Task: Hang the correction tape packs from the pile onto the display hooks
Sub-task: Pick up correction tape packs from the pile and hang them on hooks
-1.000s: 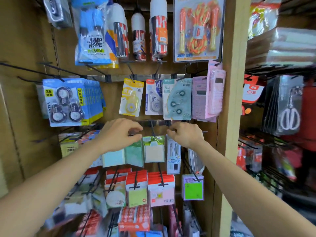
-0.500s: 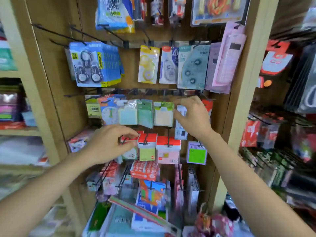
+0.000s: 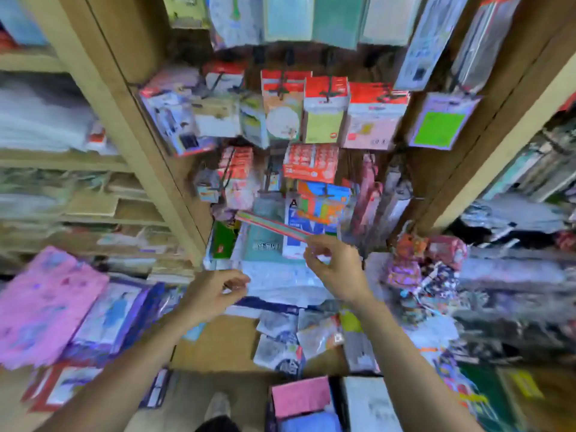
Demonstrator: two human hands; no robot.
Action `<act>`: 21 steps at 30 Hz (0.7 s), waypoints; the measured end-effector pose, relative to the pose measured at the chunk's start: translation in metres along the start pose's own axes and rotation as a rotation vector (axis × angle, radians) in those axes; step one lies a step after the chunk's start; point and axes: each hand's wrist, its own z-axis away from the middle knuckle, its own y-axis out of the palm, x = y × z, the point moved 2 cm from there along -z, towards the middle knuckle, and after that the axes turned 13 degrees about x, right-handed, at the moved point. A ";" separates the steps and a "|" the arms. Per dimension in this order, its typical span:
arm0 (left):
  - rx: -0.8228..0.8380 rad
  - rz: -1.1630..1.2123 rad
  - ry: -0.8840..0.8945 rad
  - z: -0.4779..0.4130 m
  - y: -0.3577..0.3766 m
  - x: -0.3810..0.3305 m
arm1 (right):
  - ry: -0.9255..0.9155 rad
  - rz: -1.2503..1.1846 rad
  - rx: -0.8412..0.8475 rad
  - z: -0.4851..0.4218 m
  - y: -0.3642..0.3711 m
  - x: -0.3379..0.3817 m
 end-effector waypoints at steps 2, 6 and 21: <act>0.133 0.059 -0.129 0.007 0.026 0.068 | 0.159 0.018 0.094 0.010 0.056 -0.021; 0.320 0.159 -0.288 0.037 0.071 0.179 | 0.491 0.009 0.241 0.034 0.154 -0.051; 0.699 0.147 -0.456 0.039 0.134 0.317 | 1.130 -0.075 0.542 0.123 0.305 -0.145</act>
